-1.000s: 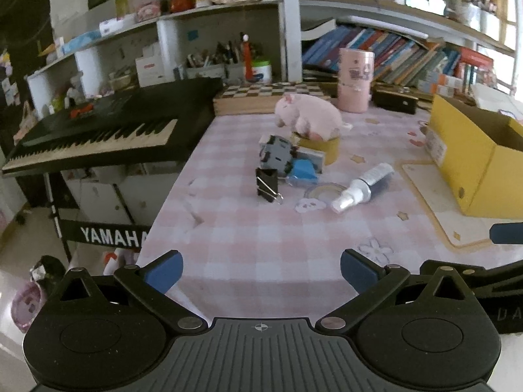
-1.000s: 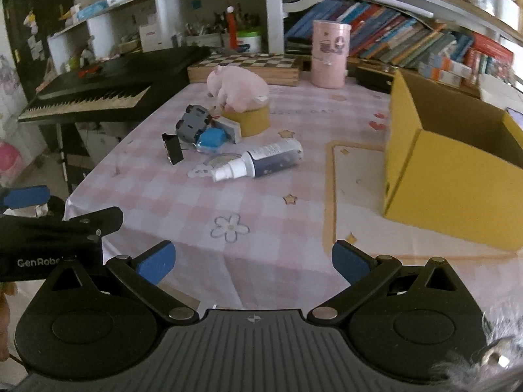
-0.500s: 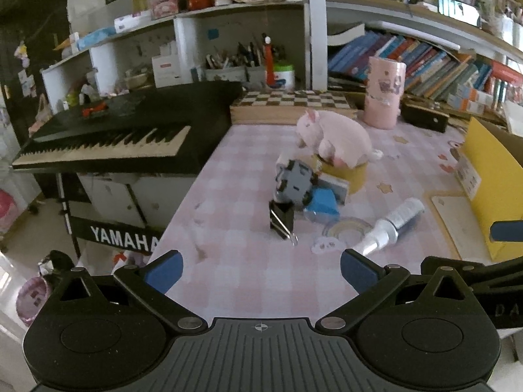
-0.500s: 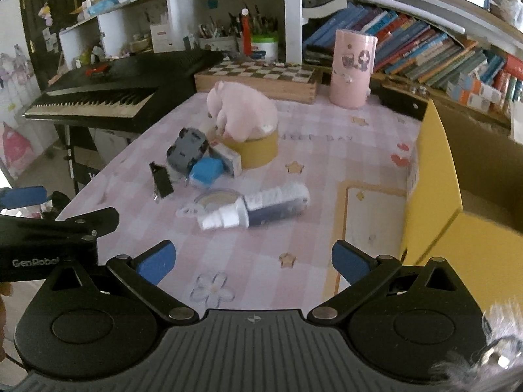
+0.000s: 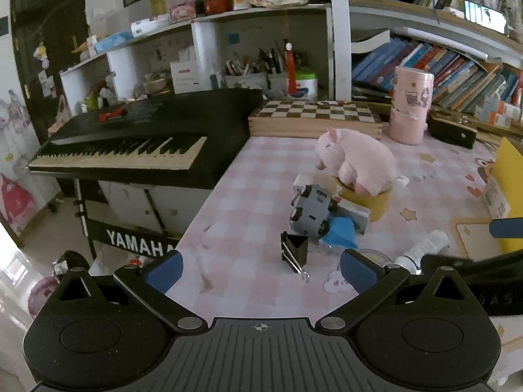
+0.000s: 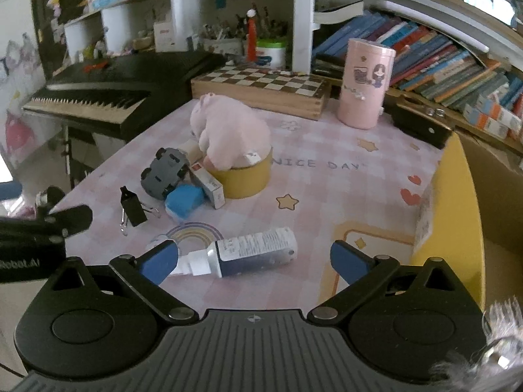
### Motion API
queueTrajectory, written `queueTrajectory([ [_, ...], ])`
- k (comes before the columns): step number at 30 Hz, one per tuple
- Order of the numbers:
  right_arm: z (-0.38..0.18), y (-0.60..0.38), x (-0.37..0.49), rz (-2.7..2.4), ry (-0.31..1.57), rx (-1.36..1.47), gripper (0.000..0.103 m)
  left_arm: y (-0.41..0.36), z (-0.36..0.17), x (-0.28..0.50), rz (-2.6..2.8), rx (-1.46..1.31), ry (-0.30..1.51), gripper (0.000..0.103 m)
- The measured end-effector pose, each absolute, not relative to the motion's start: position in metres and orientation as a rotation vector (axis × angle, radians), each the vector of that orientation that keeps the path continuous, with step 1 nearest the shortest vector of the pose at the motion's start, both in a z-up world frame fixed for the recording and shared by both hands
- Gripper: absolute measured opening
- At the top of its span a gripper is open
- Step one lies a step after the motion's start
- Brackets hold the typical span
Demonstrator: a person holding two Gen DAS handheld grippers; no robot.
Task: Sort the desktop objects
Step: 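Move the right tool toward the white-and-navy spray bottle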
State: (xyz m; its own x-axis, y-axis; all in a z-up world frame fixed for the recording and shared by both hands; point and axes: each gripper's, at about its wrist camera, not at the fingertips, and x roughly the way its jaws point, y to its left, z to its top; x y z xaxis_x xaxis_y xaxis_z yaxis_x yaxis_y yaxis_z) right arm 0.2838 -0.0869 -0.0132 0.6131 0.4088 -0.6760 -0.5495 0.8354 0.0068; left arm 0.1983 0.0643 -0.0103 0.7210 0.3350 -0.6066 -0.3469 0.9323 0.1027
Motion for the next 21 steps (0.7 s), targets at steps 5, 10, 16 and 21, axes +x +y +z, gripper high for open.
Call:
queueTrajectory([
  [5,-0.021,-0.079,0.296,0.591,0.734,-0.259,0.101,0.06,-0.011,0.208,0.385,0.001,0.664,0.103],
  [10,-0.023,-0.078,0.303,0.595,0.729,-0.263,0.101,0.058,-0.01,0.215,0.384,0.013,0.665,0.103],
  [16,-0.026,-0.078,0.31,0.581,0.741,-0.247,0.101,0.058,-0.01,0.219,0.362,0.013,0.667,0.103],
  [21,-0.03,-0.07,0.311,0.557,0.726,-0.242,0.101,0.064,-0.009,0.219,0.35,0.007,0.667,0.103],
])
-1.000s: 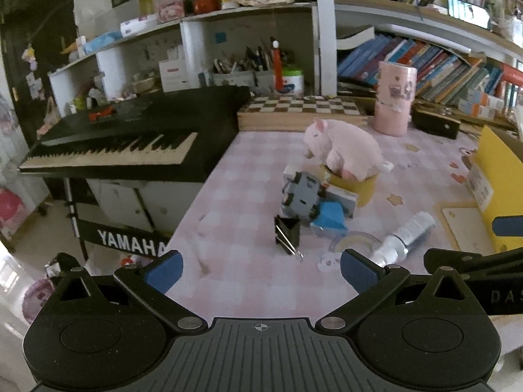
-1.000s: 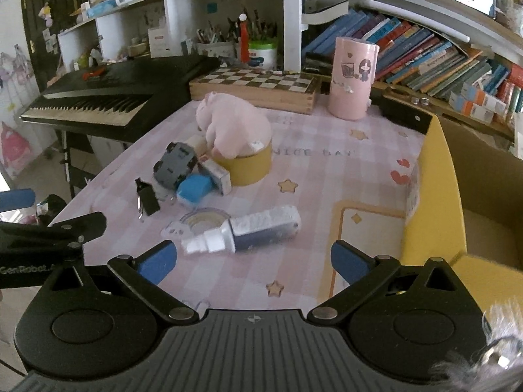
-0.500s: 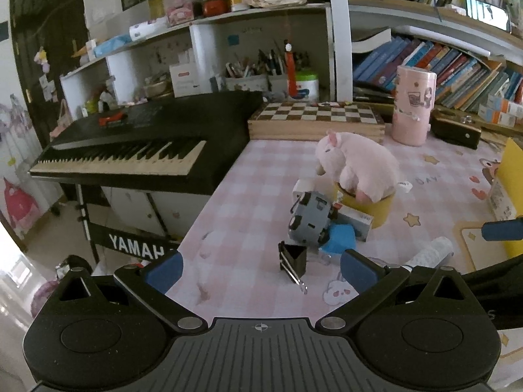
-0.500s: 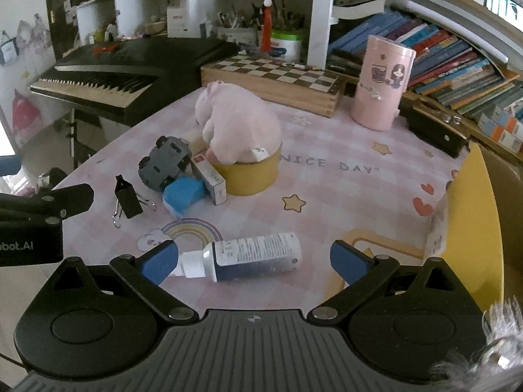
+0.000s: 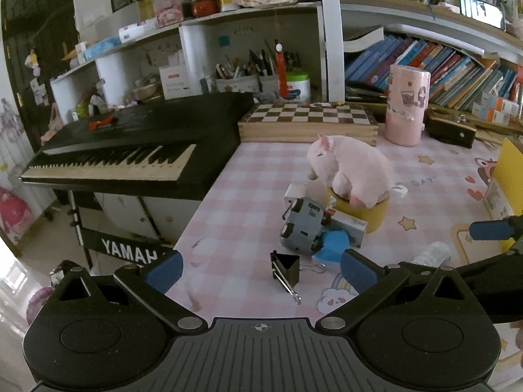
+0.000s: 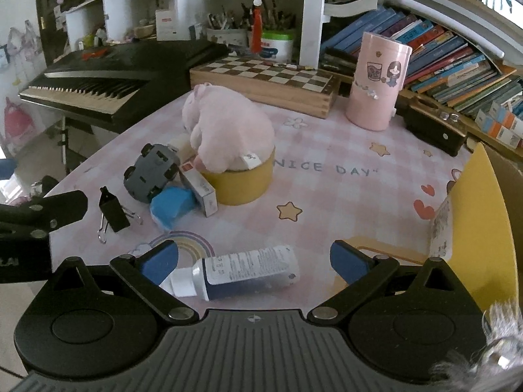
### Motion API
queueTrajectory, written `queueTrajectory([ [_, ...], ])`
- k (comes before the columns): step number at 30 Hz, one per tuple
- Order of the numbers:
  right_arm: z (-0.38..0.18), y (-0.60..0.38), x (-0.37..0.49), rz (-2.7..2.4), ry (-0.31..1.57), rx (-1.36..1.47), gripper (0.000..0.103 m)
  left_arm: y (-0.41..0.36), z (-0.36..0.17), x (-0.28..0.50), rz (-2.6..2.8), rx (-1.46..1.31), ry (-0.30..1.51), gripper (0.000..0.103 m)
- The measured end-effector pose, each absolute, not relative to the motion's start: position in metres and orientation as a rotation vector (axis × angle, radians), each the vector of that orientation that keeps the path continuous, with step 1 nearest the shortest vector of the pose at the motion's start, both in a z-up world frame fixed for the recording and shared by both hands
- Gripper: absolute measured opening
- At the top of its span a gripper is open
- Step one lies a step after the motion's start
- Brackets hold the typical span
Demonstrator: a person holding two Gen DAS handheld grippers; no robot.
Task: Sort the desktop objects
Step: 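Move the right tool toward the white-and-navy spray bottle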
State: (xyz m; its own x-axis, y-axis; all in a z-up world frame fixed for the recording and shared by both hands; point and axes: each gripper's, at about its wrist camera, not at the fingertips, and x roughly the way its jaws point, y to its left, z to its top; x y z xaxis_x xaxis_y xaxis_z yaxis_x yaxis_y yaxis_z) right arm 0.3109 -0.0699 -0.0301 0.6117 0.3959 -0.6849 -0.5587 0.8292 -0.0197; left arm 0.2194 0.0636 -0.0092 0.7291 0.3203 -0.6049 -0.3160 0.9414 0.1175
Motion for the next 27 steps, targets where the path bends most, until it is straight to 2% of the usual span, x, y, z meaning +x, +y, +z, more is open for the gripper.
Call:
queueTrajectory([
  [16,-0.046,-0.061,0.294,0.477,0.77,-0.332,0.101,0.077,-0.007,0.22,0.27,0.009,0.674,0.103],
  [24,-0.046,-0.089,0.294,0.382,0.811,-0.256,0.101,0.066,-0.01,0.226,0.208,0.01,0.674,0.103],
  [27,-0.043,-0.099,0.293,0.384,0.823,-0.211,0.097,0.063,-0.01,0.228,0.195,0.009,0.674,0.103],
])
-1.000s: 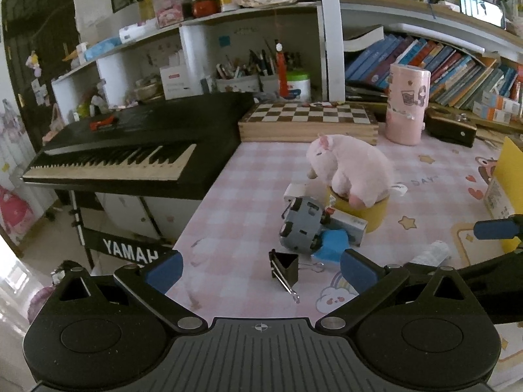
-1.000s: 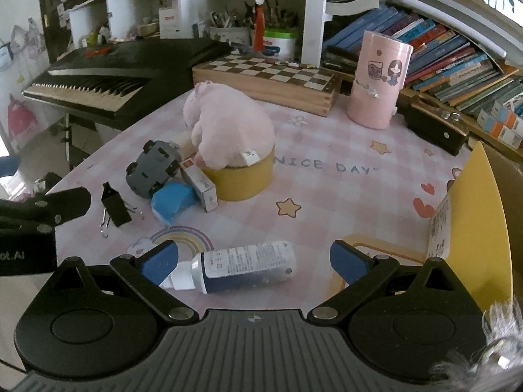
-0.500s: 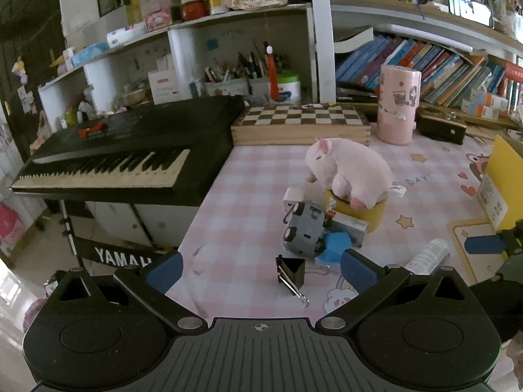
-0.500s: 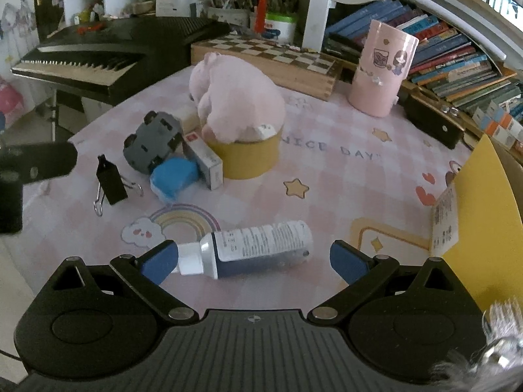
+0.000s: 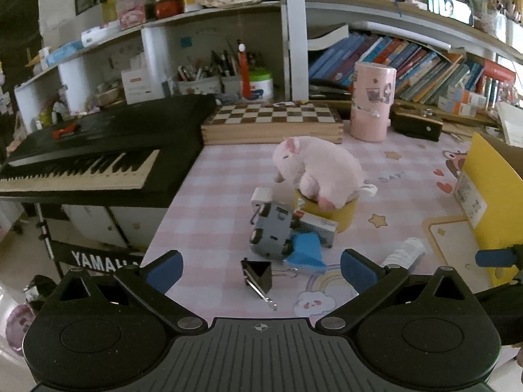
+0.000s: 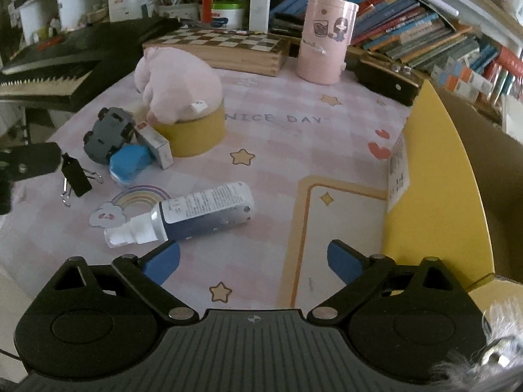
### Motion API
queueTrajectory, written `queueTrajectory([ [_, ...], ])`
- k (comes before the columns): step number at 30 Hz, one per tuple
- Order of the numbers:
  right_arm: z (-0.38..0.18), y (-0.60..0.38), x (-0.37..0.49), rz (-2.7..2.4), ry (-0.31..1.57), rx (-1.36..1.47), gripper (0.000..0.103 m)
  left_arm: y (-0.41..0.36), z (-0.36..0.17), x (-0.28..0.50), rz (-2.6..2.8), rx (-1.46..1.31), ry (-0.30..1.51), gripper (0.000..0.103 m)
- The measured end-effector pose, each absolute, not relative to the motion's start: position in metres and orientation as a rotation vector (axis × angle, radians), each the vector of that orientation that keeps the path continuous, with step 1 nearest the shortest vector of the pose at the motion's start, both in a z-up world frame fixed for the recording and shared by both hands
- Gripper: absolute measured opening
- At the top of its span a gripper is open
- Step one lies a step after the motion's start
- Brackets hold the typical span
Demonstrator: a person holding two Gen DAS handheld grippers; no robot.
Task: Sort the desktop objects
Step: 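Move the right tool toward the white-and-navy spray bottle, then close the right gripper on the spray bottle while the left gripper grasps the black binder clip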
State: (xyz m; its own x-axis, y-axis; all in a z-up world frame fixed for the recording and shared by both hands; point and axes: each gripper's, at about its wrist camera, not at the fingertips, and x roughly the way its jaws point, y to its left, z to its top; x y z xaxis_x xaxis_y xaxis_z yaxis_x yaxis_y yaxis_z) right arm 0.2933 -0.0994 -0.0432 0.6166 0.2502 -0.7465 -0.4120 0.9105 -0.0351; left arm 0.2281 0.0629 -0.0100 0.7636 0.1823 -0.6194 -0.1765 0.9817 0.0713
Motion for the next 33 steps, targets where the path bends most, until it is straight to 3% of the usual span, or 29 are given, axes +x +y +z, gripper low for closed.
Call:
queueTrajectory([
  [10,-0.025,-0.112,0.289,0.443,0.786,-0.077,0.096,0.068,-0.005,0.226,0.24,-0.039,0.632,0.103],
  [15,-0.029,-0.111,0.307,0.488,0.887,0.084,0.07,0.069,-0.002,0.225,0.255,-0.018,0.623,0.103],
  [23,-0.052,-0.083,0.338,0.479,1.002,0.199,0.057,0.072,0.001,0.224,0.282,0.025,0.613,0.103],
  [25,-0.051,-0.071,0.34,0.478,0.975,0.119,0.056,0.073,-0.003,0.229,0.259,0.025,0.637,0.103],
  [28,-0.052,-0.058,0.334,0.523,0.933,-0.044,0.044,0.072,-0.013,0.24,0.234,0.031,0.686,0.101],
  [30,-0.053,-0.055,0.327,0.526,0.905,-0.16,0.033,0.072,-0.02,0.247,0.242,0.032,0.699,0.094],
  [33,-0.055,-0.063,0.322,0.519,0.879,-0.233,0.031,0.076,-0.033,0.259,0.28,0.007,0.73,0.083],
])
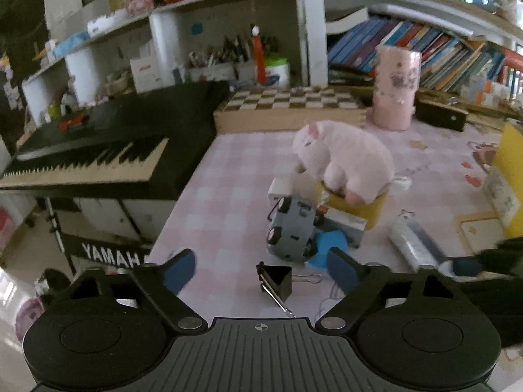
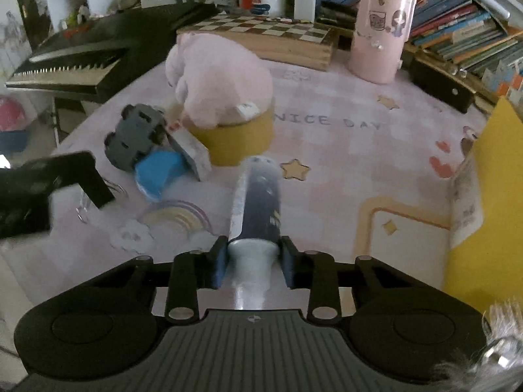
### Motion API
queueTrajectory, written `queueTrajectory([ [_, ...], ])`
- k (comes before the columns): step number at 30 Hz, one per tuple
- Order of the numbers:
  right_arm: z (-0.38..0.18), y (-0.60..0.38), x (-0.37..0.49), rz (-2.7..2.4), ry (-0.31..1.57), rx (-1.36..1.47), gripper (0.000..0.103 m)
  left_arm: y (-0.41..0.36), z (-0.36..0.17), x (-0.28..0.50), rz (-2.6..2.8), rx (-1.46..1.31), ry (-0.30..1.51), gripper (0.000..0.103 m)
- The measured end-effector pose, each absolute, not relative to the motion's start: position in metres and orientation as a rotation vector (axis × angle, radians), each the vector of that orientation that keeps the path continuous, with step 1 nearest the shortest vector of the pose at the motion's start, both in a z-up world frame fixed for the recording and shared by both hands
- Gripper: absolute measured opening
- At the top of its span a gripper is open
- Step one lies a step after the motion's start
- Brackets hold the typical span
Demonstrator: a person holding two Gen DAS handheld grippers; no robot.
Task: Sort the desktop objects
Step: 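Close the right gripper on the spray bottle while the left gripper grasps the black binder clip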
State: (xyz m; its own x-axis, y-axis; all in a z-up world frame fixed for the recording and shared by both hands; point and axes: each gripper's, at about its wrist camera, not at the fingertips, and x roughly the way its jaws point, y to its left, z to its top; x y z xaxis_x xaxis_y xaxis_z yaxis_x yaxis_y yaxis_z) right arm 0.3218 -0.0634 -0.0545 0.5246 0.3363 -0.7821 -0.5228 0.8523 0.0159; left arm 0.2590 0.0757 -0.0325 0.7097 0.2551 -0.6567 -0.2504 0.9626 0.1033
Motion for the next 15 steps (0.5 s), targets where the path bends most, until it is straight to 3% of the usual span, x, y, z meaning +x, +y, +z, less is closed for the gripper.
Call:
queueTrajectory([
  [7,-0.054,-0.075,0.321,0.506,0.873,-0.254,0.031,0.074,-0.058,0.276,0.254,0.0,0.812,0.07],
  [11,-0.054,-0.072,0.324,0.517,0.87,-0.252,0.044,0.073,-0.064,0.28,0.252,-0.006,0.825,0.057],
  [15,-0.055,-0.07,0.328,0.518,0.872,-0.241,0.047,0.074,-0.069,0.281,0.24,-0.022,0.848,0.046],
])
